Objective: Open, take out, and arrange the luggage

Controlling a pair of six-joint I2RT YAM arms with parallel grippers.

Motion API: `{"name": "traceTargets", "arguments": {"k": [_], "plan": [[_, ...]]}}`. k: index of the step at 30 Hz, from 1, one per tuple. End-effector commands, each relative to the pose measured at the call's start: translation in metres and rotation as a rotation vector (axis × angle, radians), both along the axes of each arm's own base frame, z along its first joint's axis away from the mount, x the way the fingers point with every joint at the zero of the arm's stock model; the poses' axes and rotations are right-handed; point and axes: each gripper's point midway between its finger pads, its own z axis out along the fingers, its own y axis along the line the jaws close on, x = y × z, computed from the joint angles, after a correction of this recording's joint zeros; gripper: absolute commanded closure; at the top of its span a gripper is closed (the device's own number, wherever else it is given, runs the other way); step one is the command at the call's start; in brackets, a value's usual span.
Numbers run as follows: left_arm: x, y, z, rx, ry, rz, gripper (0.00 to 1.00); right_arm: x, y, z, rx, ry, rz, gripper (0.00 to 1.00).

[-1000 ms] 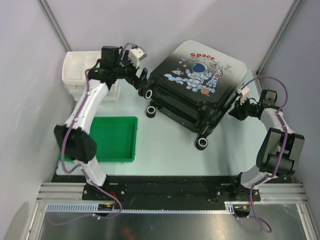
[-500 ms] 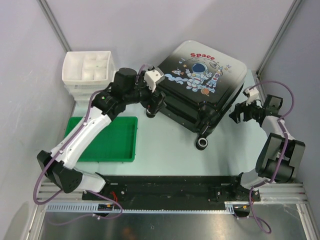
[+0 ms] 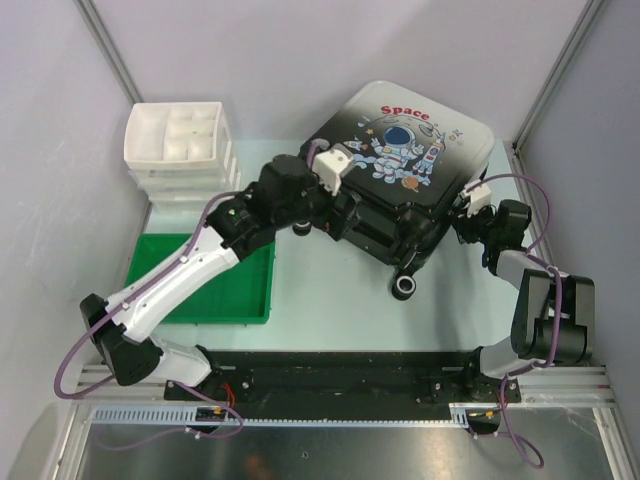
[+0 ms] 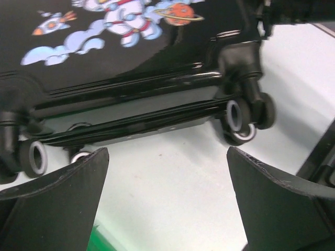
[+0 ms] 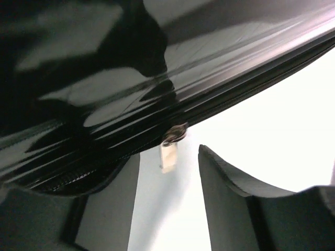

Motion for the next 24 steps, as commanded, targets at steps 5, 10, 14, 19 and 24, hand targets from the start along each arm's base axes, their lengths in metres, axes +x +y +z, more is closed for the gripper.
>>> {"name": "traceTargets", "arguments": {"k": [5,10,14,19,24], "plan": [[-0.037,-0.055,0.006,-0.077,0.026,0.024,0.00,0.018,0.014,0.062,-0.033,-0.249,0.079,0.76],[-0.073,-0.103,-0.001,-0.066,0.022,-0.026,0.00,0.004,0.027,0.063,-0.027,-0.229,0.172,1.00],[-0.078,-0.130,-0.017,-0.015,0.000,0.012,0.00,-0.009,0.035,0.055,-0.011,-0.175,0.214,1.00],[-0.072,-0.153,-0.025,0.028,-0.055,0.074,0.00,-0.016,0.041,0.055,0.014,-0.155,0.241,1.00],[-0.055,-0.155,-0.030,0.087,-0.128,0.165,0.00,-0.020,0.045,0.054,0.037,-0.137,0.256,1.00]]}}
